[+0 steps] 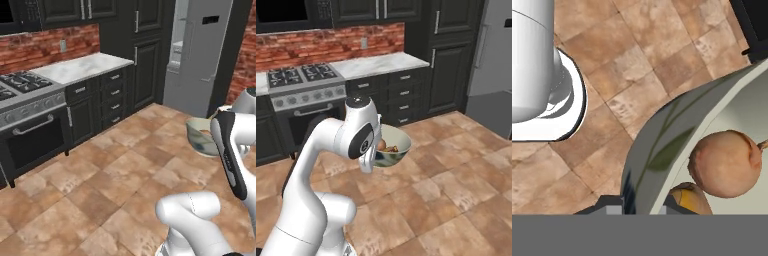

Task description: Pick the chicken drumstick and onion from their plates and place them in the bowl. Then put the bowl in the fridge.

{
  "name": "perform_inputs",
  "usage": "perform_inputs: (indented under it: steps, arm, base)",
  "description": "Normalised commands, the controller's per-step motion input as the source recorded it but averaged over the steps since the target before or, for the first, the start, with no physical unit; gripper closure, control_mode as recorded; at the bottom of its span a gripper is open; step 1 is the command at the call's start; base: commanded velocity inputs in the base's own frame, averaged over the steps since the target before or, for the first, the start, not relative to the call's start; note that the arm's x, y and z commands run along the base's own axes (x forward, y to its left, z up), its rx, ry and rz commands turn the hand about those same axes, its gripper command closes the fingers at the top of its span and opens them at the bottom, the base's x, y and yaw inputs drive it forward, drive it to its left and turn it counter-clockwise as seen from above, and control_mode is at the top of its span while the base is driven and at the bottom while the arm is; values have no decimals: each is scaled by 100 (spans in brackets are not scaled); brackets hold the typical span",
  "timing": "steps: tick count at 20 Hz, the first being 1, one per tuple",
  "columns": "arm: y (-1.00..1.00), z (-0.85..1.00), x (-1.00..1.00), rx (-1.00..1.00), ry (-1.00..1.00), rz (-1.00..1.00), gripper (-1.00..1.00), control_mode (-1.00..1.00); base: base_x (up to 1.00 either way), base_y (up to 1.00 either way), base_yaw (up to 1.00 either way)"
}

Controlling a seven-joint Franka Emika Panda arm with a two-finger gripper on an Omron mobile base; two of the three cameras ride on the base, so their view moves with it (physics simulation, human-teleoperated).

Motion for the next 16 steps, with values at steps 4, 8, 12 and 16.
perform_inputs:
  steps: [4, 8, 12, 16]
  arm:
    - [0, 0, 0, 0, 0, 0, 100, 100]
    - [0, 0, 0, 0, 0, 0, 100, 100]
    - [0, 0, 0, 0, 0, 0, 100, 100]
    - [0, 0, 0, 0, 0, 0, 100, 100]
  base:
    - [94, 22, 5]
    - [94, 20, 2]
    - [94, 19, -2]
    - [93, 20, -10]
